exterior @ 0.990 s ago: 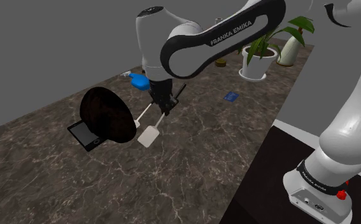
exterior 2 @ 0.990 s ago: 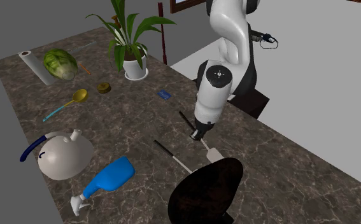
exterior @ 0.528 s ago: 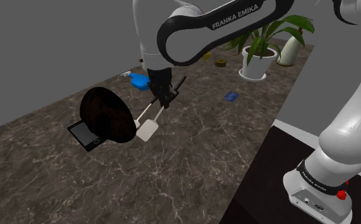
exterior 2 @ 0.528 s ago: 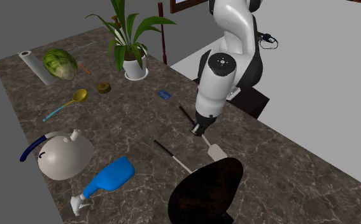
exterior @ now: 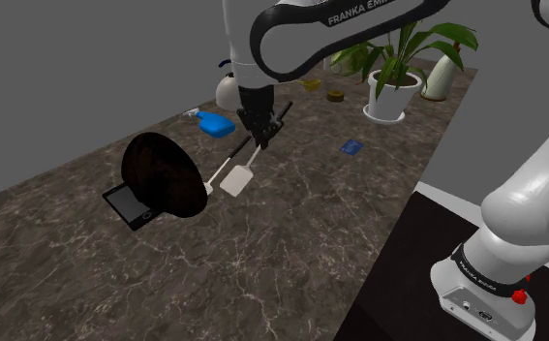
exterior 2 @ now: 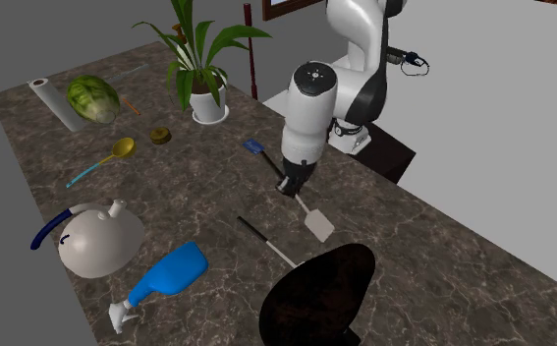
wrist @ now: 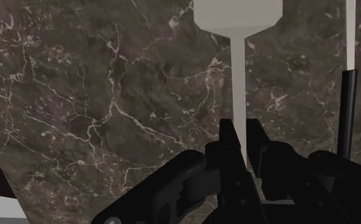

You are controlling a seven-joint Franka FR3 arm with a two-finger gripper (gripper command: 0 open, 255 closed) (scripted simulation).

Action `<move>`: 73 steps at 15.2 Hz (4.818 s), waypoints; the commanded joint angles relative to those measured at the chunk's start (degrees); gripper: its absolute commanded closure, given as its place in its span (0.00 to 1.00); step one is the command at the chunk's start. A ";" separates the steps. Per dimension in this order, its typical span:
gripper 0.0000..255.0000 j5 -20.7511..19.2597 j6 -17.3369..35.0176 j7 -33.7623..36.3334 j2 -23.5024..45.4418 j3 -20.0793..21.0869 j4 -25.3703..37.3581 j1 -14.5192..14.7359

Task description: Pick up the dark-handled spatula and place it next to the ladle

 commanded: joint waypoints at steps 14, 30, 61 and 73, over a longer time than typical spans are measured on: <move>1.00 -1.33 0.10 -18.69 2.43 -7.39 3.63 -11.24; 1.00 -10.00 -6.60 -32.92 19.15 -15.75 25.59 -14.64; 1.00 -15.64 2.36 -35.24 31.23 -20.37 28.02 -14.59; 0.00 -14.76 -0.50 -35.82 29.85 -19.76 29.70 -14.53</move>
